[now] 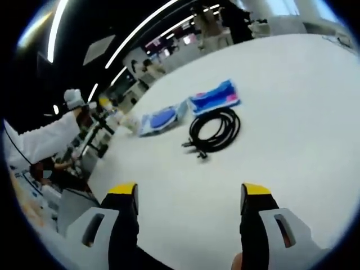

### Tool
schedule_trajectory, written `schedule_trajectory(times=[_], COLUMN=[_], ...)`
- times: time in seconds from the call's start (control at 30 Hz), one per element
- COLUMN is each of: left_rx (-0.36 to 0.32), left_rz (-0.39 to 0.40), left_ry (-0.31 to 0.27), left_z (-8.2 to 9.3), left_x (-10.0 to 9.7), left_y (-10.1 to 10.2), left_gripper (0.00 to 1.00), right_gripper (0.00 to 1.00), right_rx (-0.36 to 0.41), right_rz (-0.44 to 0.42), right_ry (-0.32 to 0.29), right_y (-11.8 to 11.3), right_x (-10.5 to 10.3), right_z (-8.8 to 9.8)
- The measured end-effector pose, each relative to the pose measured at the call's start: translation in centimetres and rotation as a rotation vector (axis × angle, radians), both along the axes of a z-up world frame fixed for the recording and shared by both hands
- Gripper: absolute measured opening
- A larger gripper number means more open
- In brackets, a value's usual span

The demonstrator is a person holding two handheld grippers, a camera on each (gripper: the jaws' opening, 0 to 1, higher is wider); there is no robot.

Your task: Arrange the tabletop items into an orderly group along one side of the table until the central work area is clear of visible clutter.

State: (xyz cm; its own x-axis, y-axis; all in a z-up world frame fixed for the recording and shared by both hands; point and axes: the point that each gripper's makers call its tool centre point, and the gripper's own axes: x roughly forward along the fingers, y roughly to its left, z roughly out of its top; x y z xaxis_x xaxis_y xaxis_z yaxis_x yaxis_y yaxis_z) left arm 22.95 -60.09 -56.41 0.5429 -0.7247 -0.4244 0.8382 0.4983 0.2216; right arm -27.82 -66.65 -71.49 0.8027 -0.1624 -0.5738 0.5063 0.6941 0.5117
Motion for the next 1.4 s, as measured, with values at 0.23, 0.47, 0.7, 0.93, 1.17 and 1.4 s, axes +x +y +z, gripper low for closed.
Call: schedule_trajectory(times=[0.23,0.47,0.7,0.93,1.17,1.4], left_rx=[0.057,0.028,0.044,0.049,-0.004,-0.07], left_rz=[0.044,0.06,0.025,-0.007,-0.003,-0.051], left_ry=[0.171,0.234,0.251,0.241,0.263,0.287], left_z=[-4.2,-5.1,-5.2,-5.2,-4.2,-3.3], left_x=[0.3,0.7,-0.2,-0.8,-1.1,-2.9], left_y=[-0.2,-0.9,-0.5,-0.4,-0.3,1.3], left_gripper=[0.44,0.2,0.19,0.2,0.28,0.76], right_gripper=[0.72,0.7,0.7,0.7,0.71,0.74], right_rx=[0.011,0.017,0.033,0.029,-0.001,-0.067], right_rz=[-0.036,-0.057,-0.062,-0.029,0.003,0.039], right_ry=[0.0,0.014,0.015,0.006,0.013,0.054], right_y=[-0.3,-0.1,0.2,0.4,0.2,-0.4], right_x=[-1.1,-1.8,-1.5,0.1,0.4,-0.4], right_z=[0.0,-0.3,-0.6,-0.3,0.2,0.9])
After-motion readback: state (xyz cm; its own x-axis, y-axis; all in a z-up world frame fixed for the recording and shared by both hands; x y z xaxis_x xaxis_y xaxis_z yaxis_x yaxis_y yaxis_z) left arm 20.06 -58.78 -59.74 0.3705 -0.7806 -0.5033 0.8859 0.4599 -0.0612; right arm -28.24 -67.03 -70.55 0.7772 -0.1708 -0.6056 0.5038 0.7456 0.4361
